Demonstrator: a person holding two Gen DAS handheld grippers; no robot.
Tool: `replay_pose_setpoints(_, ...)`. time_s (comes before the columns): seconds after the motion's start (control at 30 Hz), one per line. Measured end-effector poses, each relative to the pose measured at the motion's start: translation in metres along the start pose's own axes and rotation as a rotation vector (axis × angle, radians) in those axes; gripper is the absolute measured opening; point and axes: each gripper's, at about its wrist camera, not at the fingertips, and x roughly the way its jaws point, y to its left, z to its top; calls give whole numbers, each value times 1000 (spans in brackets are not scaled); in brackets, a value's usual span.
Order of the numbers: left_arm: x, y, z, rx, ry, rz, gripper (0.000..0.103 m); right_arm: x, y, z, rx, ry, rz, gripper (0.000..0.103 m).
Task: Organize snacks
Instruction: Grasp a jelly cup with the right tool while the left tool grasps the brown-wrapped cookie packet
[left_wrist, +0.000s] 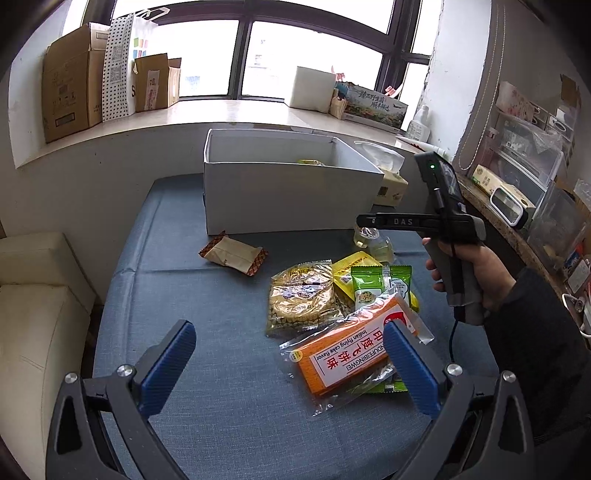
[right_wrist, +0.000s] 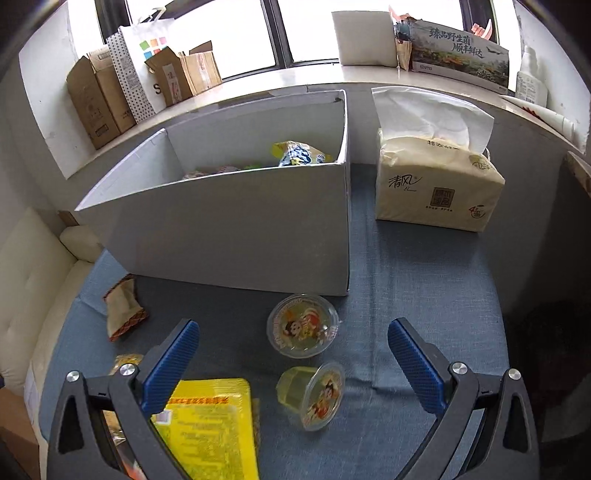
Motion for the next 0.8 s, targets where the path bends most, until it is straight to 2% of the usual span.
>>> replay_pose_setpoints(0.2,4,0,0,-4,11,8,103,28,1,4,-24,47,-9,101)
replay_pose_setpoints(0.23,5,0,-1,-8,12,8,103,31,1,2,-23,55,-14,89)
replay_pose_setpoints(0.27,5,1,-1,-12,13,8,103,35,1,2,-28,67,-26,64)
replay_pose_setpoints(0.3,5,2,-1,-16,13,7,103,38,1,0,-35,81,-35,52)
replay_pose_setpoints(0.43,8,6,-1,-27,15,9,103,32,2,-5,-58,63,-56,50)
replay_pose_setpoints(0.6,20,12,4,-32,28,30,103,9,2,-12,-43,17,-26,50)
replay_pose_setpoints(0.7,37,19,14,-37,46,50,103,-11,6,-21,-47,6,-22,50)
replay_pose_setpoints(0.8,61,25,27,-25,70,75,103,-35,13,-33,-58,-20,18,50)
